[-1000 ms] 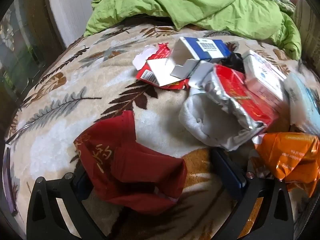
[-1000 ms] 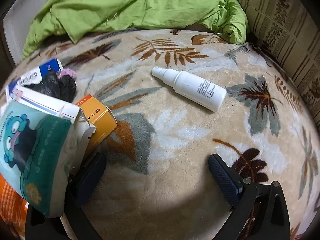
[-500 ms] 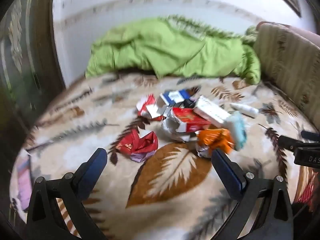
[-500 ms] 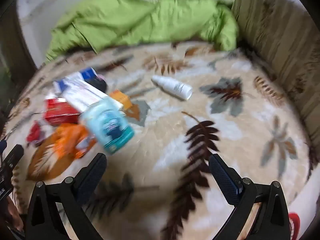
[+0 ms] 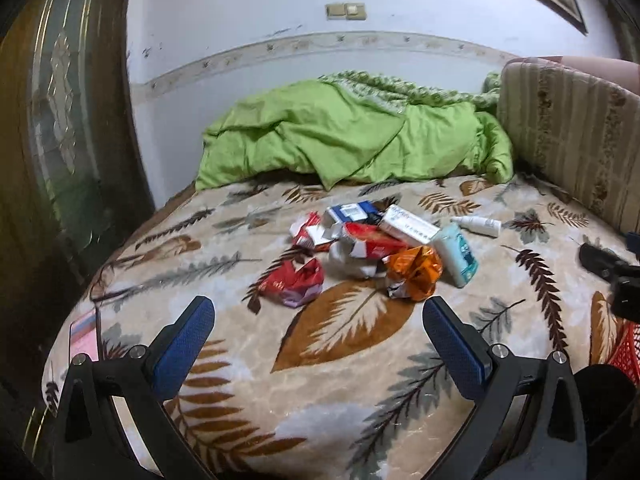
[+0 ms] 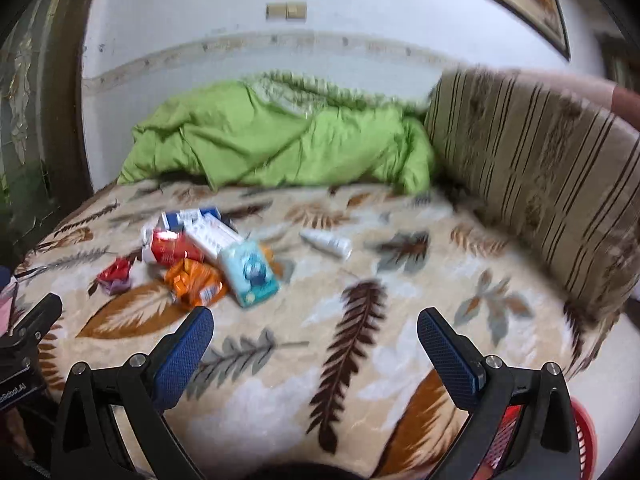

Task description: Collect trash

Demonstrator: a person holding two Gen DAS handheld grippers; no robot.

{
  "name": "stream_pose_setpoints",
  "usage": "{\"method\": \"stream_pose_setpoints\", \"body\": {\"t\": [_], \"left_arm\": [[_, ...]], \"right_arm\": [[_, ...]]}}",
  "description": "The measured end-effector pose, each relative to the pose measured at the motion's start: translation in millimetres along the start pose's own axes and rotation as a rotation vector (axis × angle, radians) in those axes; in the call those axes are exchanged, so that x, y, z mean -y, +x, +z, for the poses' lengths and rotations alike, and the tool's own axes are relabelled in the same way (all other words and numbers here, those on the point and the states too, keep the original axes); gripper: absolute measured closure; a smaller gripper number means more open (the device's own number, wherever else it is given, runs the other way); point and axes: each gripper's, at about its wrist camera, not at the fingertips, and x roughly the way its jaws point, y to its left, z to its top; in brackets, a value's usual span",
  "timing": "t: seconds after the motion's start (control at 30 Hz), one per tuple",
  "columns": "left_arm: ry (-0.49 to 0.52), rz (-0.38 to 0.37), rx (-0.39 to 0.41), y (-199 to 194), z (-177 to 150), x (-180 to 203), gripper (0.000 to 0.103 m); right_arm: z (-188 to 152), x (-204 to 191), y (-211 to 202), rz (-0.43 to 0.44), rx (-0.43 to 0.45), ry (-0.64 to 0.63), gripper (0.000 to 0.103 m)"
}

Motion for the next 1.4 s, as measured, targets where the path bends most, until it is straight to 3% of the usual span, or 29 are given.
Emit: {"method": "stream_pose_setpoints", "body": {"t": [0.13,0.3,0.77,1.4], "left_arm": [[-0.007,0.003,-0.02,5.3,-8.0,-2.0,0.0],[-0.014,0.009,-0.052,13.9,-10.5,-2.8,0.0],[-0.065,-0.024,-0.106,25.6,-13.6,-15.3,0.0],[-0.065,-0.023,-0.105,25.8,-13.6,-14.9,0.0]], "right_arm": [[-6.7,-9.1,-9.3,-0.002,0.05,-0.04,0.001],[-6.8,-22.4,-1.1,0.024,0.013,-0.106,0.001],[-8.6,-21.4,8.9,0.049,-0.039,-0.09,0.001],[-10.1,-20.7,11.3,0.062,-0.051,-0.092,0.001]]}}
